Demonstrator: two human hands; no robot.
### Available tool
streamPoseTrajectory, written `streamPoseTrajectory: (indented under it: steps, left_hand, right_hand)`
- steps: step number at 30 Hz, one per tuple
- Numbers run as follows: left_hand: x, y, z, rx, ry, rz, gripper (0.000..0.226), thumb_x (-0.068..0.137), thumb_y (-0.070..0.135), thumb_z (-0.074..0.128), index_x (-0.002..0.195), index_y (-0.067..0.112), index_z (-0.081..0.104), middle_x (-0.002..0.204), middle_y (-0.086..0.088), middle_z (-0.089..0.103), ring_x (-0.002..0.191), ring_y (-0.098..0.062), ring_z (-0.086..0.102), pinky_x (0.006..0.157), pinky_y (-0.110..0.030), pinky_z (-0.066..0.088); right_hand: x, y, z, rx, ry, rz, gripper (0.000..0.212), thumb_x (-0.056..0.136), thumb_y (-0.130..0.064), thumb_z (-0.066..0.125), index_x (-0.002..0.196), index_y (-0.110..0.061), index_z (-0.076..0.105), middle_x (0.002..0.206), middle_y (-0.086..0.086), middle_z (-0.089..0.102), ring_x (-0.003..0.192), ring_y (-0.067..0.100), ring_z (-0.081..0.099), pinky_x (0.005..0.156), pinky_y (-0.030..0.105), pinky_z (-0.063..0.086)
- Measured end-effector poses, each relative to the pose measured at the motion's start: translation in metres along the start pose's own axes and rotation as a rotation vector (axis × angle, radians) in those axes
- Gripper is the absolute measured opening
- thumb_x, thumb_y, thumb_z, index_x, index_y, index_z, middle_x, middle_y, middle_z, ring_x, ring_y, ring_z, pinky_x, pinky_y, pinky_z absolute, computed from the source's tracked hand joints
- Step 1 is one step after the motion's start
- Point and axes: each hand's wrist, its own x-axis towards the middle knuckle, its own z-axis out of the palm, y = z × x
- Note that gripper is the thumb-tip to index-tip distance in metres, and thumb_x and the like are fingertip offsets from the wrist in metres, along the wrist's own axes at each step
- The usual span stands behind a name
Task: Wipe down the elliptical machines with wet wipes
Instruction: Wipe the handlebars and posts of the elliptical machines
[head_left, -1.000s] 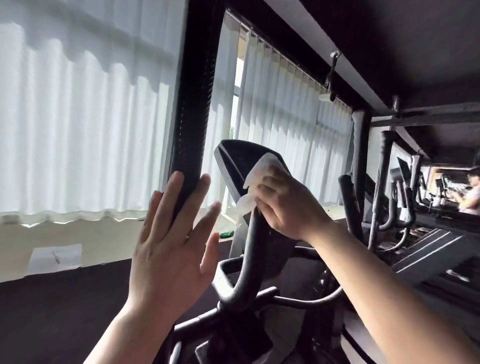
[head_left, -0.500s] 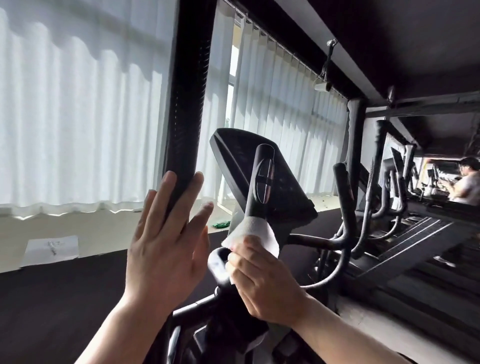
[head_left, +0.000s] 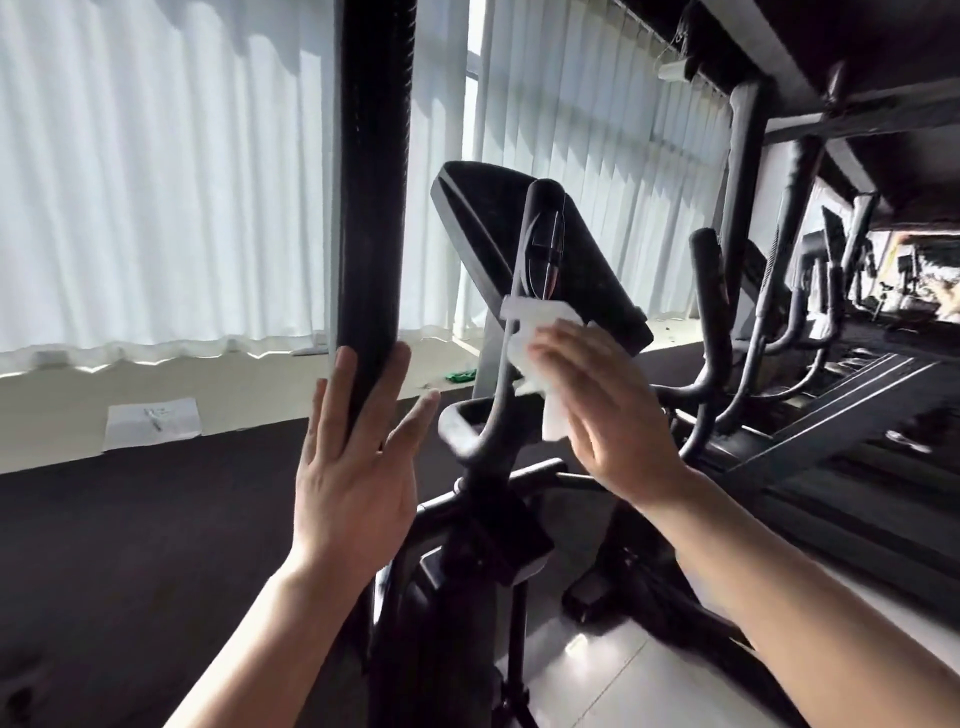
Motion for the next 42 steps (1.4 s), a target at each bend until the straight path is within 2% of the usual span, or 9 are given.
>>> streamPoseTrajectory:
  steps: [6, 17, 21, 27, 30, 32, 36, 39, 42]
  left_hand:
    - [-0.002, 0.000, 0.001, -0.009, 0.000, -0.007, 0.050, 0.086, -0.001, 0.043, 0.130, 0.022, 0.050, 0.154, -0.003, 0.026, 0.152, -0.022, -0.006, 0.109, -0.062, 0.033]
    - [-0.009, 0.002, 0.004, 0.024, 0.007, -0.020, 0.046, 0.087, -0.007, 0.047, 0.122, 0.017, 0.065, 0.154, -0.005, 0.024, 0.152, -0.028, -0.002, 0.116, -0.057, 0.027]
    - [-0.009, 0.005, 0.000, 0.033, -0.035, -0.033, 0.042, 0.087, -0.009, 0.048, 0.116, 0.010, 0.072, 0.149, -0.014, 0.028, 0.143, -0.038, 0.004, 0.111, -0.063, 0.031]
    - [-0.007, 0.004, 0.001, 0.080, -0.024, -0.027, 0.042, 0.087, -0.009, 0.045, 0.113, 0.009, 0.074, 0.147, -0.015, 0.031, 0.142, -0.039, 0.005, 0.122, -0.030, 0.015]
    - [-0.007, 0.004, 0.001, 0.095, -0.010, -0.021, 0.041, 0.088, -0.008, 0.044, 0.111, 0.008, 0.075, 0.146, -0.015, 0.032, 0.143, -0.039, 0.006, 0.121, -0.034, 0.018]
    - [-0.007, 0.005, 0.001, 0.125, -0.002, -0.010, 0.040, 0.090, -0.005, 0.044, 0.112, 0.008, 0.074, 0.145, -0.016, 0.033, 0.145, -0.038, 0.004, 0.122, -0.033, 0.014]
    - [-0.009, 0.009, -0.001, 0.243, -0.034, -0.014, 0.043, 0.092, 0.000, 0.050, 0.130, 0.016, 0.062, 0.149, -0.013, 0.030, 0.147, -0.037, 0.002, 0.122, -0.048, 0.012]
    - [0.000, 0.031, 0.003, 0.214, 0.005, -0.046, 0.048, 0.096, 0.005, 0.046, 0.142, 0.018, 0.039, 0.153, -0.012, 0.024, 0.152, -0.024, -0.004, 0.122, -0.047, -0.003]
    - [0.019, 0.061, 0.025, -0.001, -0.021, 0.079, 0.043, 0.097, 0.001, 0.044, 0.138, 0.012, 0.040, 0.151, -0.017, 0.028, 0.150, -0.028, 0.013, 0.122, -0.040, 0.010]
  right_hand:
    - [0.021, -0.019, 0.039, 0.233, 0.253, 0.476, 0.038, 0.101, 0.001, 0.036, 0.138, 0.010, 0.045, 0.147, 0.027, 0.041, 0.140, 0.039, 0.035, 0.115, 0.052, 0.031]
    - [-0.075, -0.116, 0.089, 0.413, 0.204, 0.591, 0.042, 0.107, -0.015, 0.024, 0.146, -0.002, 0.030, 0.163, -0.005, 0.013, 0.149, 0.024, 0.022, 0.119, 0.041, 0.026]
    - [-0.119, -0.149, 0.099, 0.572, 0.151, 0.719, 0.044, 0.107, -0.017, 0.026, 0.146, 0.004, 0.034, 0.161, 0.003, 0.025, 0.146, 0.023, 0.029, 0.118, 0.034, 0.030]
    - [-0.088, -0.090, 0.088, 1.019, 0.287, 1.277, 0.045, 0.098, -0.041, 0.042, 0.125, -0.010, 0.060, 0.118, 0.003, 0.065, 0.112, 0.014, 0.059, 0.096, 0.034, 0.048]
    - [-0.044, -0.084, 0.077, 1.357, 0.336, 1.378, 0.022, 0.104, -0.019, 0.039, 0.094, -0.010, 0.056, 0.068, -0.007, 0.054, 0.058, -0.002, 0.052, 0.059, 0.021, 0.043]
    - [-0.030, -0.096, 0.068, 1.431, 0.356, 1.413, 0.029, 0.105, -0.007, 0.034, 0.087, -0.012, 0.056, 0.055, -0.006, 0.053, 0.046, -0.001, 0.049, 0.049, 0.010, 0.042]
    - [-0.041, -0.110, 0.061, 1.450, 0.545, 1.317, 0.030, 0.106, -0.013, 0.035, 0.109, -0.011, 0.065, 0.086, 0.000, 0.065, 0.079, -0.001, 0.062, 0.073, 0.008, 0.046]
    - [-0.051, -0.103, 0.061, 1.483, 0.621, 1.106, 0.039, 0.104, -0.014, 0.031, 0.133, 0.008, 0.048, 0.128, 0.018, 0.060, 0.128, 0.019, 0.054, 0.107, 0.029, 0.043]
    - [-0.051, -0.095, 0.062, 1.543, 0.570, 1.140, 0.037, 0.100, -0.016, 0.039, 0.130, 0.001, 0.054, 0.129, 0.012, 0.063, 0.128, 0.019, 0.055, 0.105, 0.029, 0.044]
